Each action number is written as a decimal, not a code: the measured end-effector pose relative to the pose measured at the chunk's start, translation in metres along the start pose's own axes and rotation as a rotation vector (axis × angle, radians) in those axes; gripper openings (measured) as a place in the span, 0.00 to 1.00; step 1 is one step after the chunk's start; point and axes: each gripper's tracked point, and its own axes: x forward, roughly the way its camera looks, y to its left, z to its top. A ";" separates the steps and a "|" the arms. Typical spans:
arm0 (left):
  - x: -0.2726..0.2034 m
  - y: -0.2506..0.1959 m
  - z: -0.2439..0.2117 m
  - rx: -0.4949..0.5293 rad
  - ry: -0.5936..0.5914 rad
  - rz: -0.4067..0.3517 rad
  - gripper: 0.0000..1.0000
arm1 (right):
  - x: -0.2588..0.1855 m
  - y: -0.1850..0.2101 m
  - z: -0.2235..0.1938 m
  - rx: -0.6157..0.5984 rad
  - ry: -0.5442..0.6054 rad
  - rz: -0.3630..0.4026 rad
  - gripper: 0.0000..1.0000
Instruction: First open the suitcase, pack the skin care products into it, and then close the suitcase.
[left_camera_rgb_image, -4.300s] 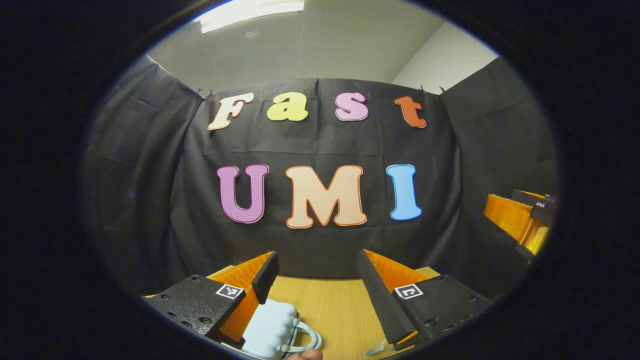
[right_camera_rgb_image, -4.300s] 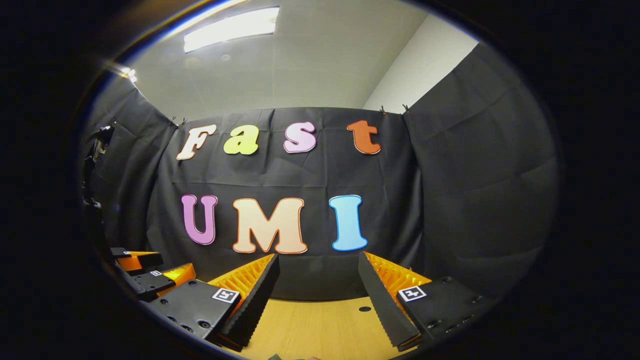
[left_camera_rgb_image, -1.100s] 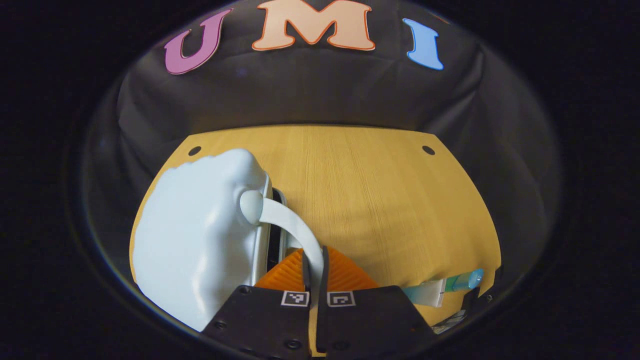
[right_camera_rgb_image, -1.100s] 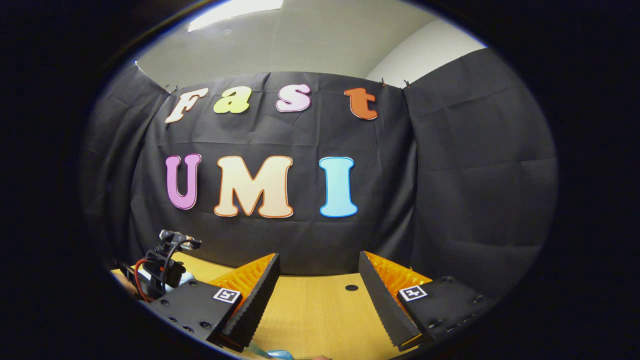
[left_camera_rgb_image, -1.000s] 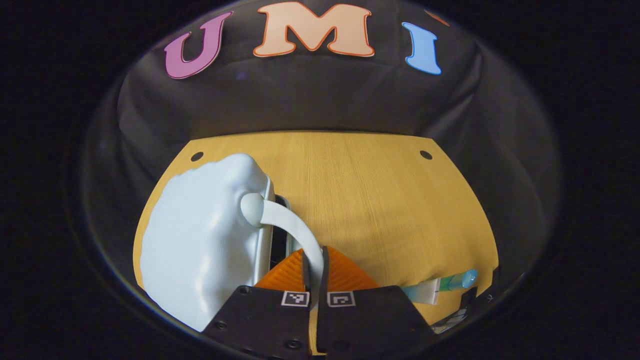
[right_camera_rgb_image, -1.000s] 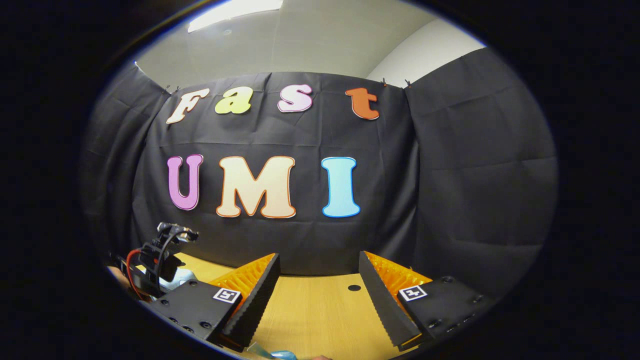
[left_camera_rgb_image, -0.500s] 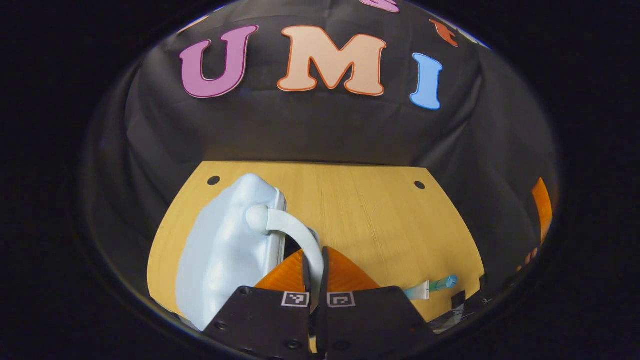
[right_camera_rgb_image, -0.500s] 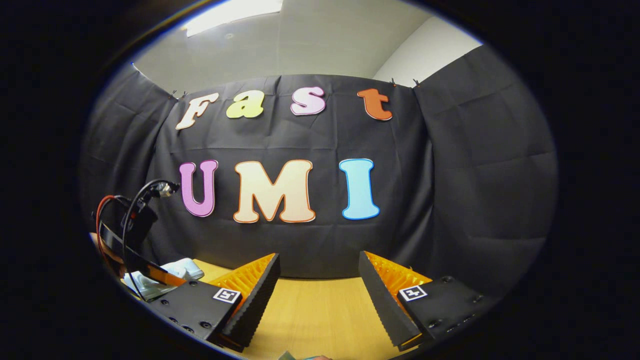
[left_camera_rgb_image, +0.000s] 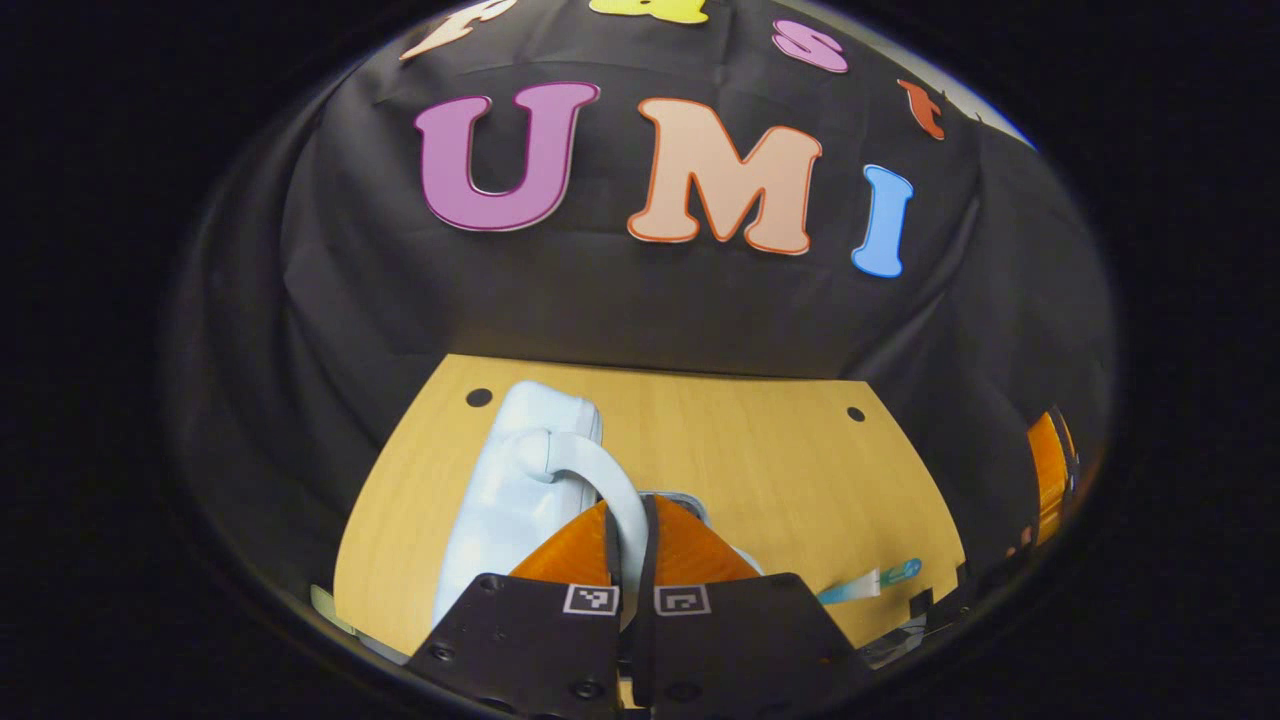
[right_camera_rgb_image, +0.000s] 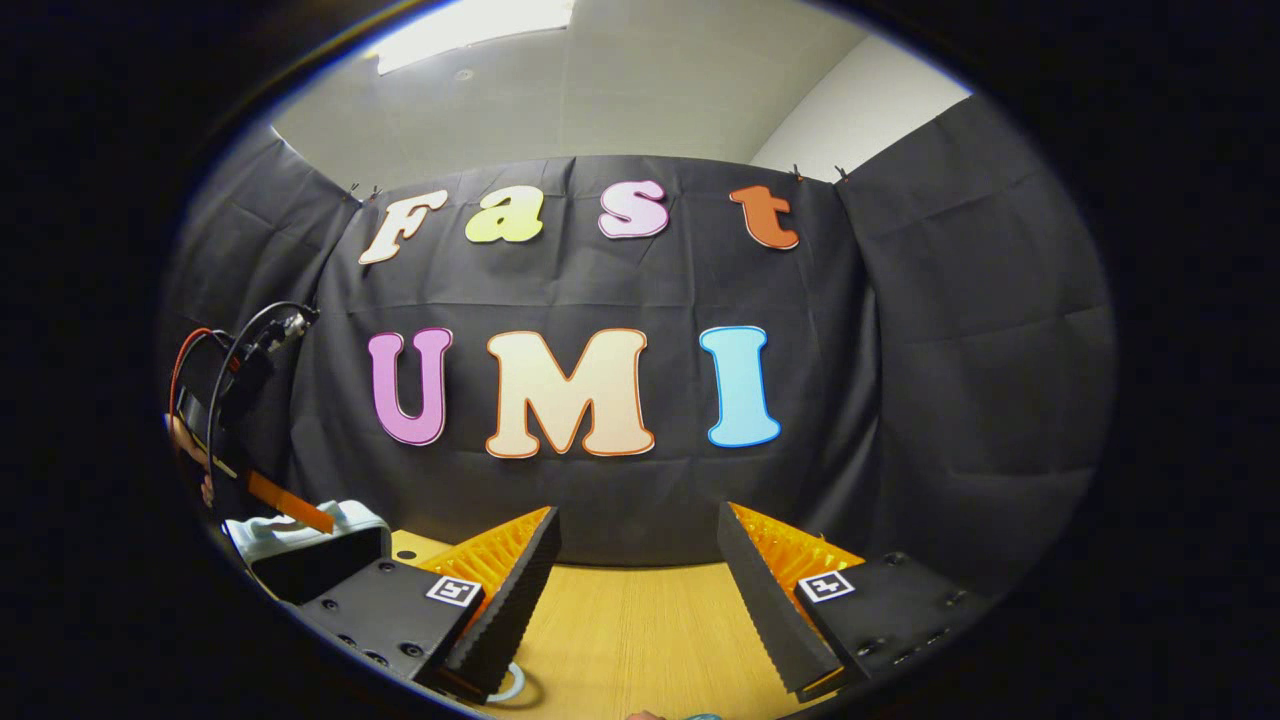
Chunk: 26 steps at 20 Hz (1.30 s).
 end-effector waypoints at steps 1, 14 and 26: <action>-0.003 0.014 0.004 0.009 -0.008 0.012 0.00 | 0.000 0.005 0.000 -0.002 -0.001 -0.004 0.99; -0.018 0.193 0.007 -0.008 -0.067 0.223 0.00 | 0.004 0.075 -0.002 -0.010 0.008 0.000 0.99; 0.009 0.304 -0.044 -0.147 0.004 0.291 0.00 | 0.007 0.082 -0.007 -0.021 0.029 -0.051 0.99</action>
